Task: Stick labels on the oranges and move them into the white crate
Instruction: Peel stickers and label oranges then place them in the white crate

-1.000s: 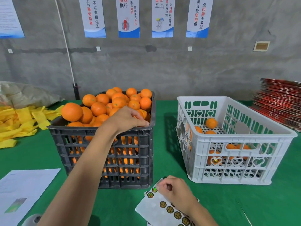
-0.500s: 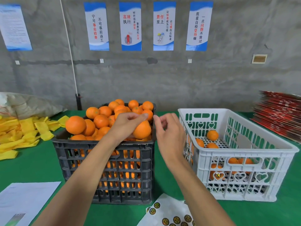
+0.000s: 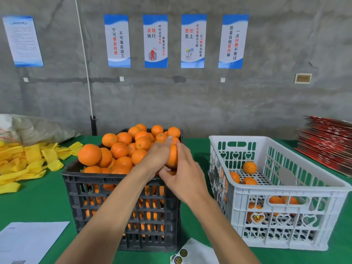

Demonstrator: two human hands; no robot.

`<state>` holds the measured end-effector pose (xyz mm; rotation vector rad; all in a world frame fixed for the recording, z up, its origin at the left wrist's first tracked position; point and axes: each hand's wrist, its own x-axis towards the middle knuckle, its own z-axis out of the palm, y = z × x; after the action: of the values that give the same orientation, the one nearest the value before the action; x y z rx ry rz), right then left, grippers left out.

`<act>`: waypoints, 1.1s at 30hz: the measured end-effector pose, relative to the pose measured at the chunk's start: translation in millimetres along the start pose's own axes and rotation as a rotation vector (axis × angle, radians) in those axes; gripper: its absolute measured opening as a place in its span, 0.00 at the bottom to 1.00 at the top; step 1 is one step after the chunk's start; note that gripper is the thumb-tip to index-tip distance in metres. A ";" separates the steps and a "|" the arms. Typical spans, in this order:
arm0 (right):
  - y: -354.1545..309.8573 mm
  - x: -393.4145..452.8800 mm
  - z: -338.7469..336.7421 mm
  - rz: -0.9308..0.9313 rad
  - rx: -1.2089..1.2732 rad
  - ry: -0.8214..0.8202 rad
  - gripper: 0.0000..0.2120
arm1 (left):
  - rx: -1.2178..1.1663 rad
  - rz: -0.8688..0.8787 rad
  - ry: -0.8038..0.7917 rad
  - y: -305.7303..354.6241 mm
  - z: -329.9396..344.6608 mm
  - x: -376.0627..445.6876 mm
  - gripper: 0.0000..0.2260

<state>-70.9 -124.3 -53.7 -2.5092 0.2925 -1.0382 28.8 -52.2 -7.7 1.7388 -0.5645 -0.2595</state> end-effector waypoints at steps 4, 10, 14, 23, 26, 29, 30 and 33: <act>18.0 5.6 -14.9 0.113 0.042 0.150 0.33 | -0.177 -0.048 -0.130 11.9 -1.0 3.3 0.27; 69.7 -3.2 -55.6 0.288 -0.289 0.295 0.23 | 0.431 -0.021 -0.204 -3.6 -23.3 24.5 0.11; 97.2 -7.9 -70.9 0.397 -0.345 0.249 0.18 | 0.782 -0.129 -0.422 -3.8 -19.6 31.0 0.26; 98.3 -43.5 -42.2 -0.057 -0.298 0.237 0.15 | 1.093 -0.044 -0.444 -8.3 2.7 37.2 0.27; 97.9 -72.8 -15.7 -0.176 -0.207 0.026 0.13 | 0.975 0.037 -0.329 -13.2 -6.4 32.8 0.27; 108.0 -105.9 12.3 -0.150 -0.082 -0.288 0.13 | 0.802 0.101 -0.207 -21.4 -18.6 25.3 0.29; 111.3 -116.1 20.6 -0.121 -0.054 -0.389 0.15 | 0.764 0.109 -0.182 -23.1 -22.1 23.3 0.28; 118.8 -140.8 41.5 0.035 0.088 -0.635 0.21 | 0.727 0.092 -0.181 -24.1 -25.1 18.9 0.28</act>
<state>-144.5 -170.7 -221.3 -2.5824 0.0950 -0.1981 62.1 -36.6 -22.2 2.3927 -0.9488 -0.1523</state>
